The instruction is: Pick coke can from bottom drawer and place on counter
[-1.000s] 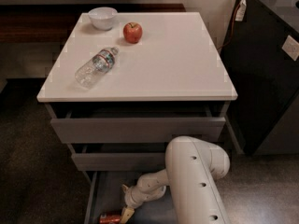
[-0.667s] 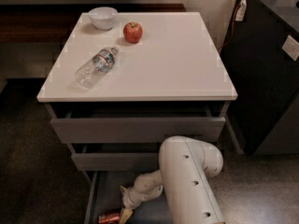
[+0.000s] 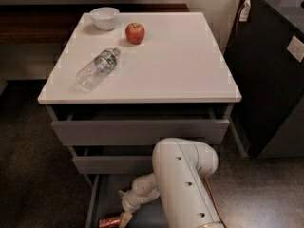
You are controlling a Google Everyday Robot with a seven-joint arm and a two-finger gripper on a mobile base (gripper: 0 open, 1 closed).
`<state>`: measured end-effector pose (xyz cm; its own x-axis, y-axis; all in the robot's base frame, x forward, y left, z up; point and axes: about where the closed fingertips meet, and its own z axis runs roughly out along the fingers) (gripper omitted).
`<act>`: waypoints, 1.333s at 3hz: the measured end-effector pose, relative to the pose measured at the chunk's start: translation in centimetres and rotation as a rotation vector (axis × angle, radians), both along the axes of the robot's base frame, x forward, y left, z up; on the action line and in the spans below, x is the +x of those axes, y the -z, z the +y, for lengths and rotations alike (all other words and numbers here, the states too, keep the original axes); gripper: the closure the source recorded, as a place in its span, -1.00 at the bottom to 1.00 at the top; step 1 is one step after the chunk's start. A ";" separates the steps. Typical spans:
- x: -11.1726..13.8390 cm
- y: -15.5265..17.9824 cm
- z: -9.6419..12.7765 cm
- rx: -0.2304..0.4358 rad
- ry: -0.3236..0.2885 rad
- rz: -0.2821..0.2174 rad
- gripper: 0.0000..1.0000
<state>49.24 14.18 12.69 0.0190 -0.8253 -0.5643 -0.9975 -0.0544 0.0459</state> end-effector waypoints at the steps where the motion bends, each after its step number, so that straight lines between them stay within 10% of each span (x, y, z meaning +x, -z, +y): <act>1: 0.1 -0.3 0.1 0.000 -0.004 0.005 -0.33; 4: 0.4 -1.8 -1.6 0.018 0.021 -0.009 0.99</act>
Offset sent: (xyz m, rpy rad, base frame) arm 0.0059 -0.0064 0.0119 0.0033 -0.0047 -0.0050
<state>49.65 12.55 14.47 0.0070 -0.8152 -0.5791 -0.9988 -0.0342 0.0360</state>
